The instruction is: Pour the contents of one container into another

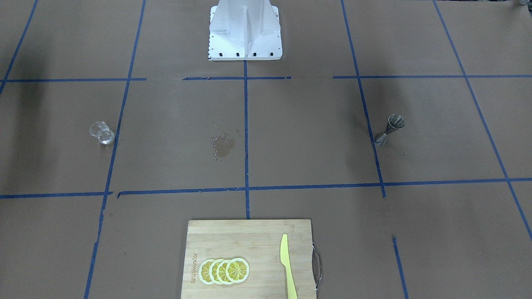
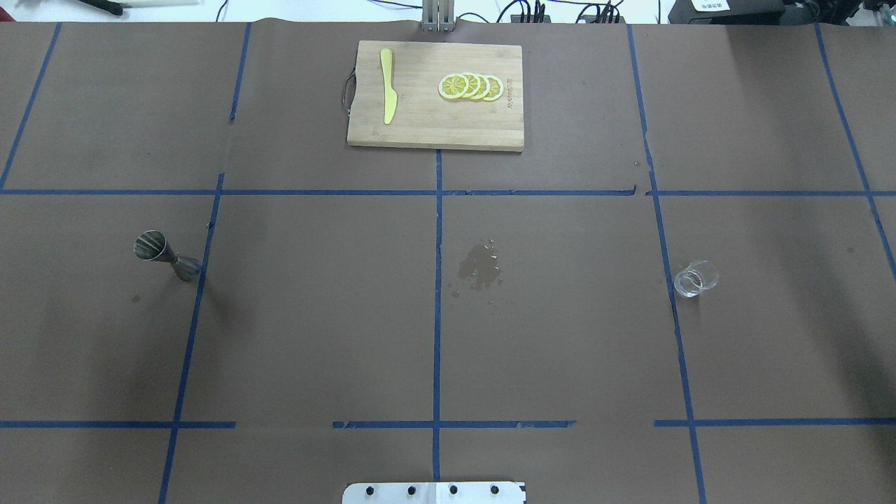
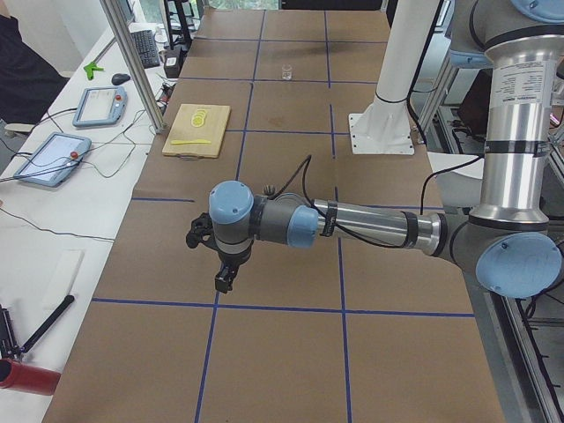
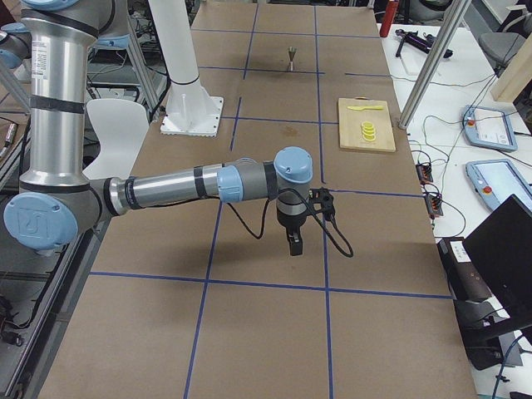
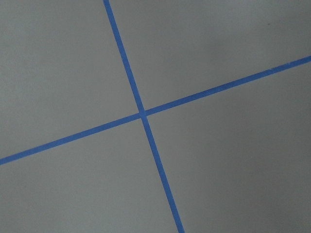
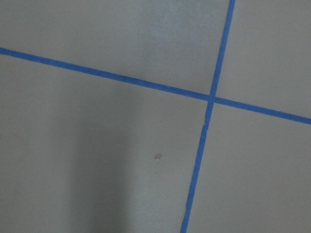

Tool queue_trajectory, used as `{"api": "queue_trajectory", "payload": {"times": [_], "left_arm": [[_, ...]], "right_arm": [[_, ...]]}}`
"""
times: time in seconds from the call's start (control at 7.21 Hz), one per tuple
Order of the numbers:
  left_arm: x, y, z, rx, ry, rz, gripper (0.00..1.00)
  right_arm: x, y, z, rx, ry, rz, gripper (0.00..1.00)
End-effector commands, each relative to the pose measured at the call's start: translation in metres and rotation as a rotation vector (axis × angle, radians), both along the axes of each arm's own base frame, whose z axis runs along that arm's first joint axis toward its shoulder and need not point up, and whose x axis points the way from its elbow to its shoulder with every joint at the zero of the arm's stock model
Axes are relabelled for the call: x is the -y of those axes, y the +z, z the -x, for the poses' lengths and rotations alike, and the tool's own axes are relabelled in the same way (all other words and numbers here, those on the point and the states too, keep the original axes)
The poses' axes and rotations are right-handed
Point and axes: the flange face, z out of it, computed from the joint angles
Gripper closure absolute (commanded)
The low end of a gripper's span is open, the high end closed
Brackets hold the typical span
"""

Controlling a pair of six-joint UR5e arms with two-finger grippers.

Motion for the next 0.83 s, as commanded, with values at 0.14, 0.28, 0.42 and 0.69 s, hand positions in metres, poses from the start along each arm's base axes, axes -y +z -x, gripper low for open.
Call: {"api": "queue_trajectory", "payload": {"times": [0.14,0.28,0.42,0.69], "left_arm": [[0.007,-0.024,0.0,-0.004,-0.005,-0.286,0.0],[0.015,-0.038,0.0,-0.013,-0.02,-0.337,0.0],[0.014,-0.056,0.0,-0.02,-0.025,-0.394,0.0],[0.007,-0.078,-0.007,-0.087,-0.039,-0.538,0.0]], "right_arm": [[0.011,-0.017,0.003,0.019,-0.006,-0.034,0.0],[0.009,-0.027,0.004,0.035,-0.008,-0.049,0.0],[0.008,-0.029,0.006,0.067,-0.014,-0.045,0.0],[0.011,-0.043,0.008,0.092,-0.021,-0.085,0.0]]}}
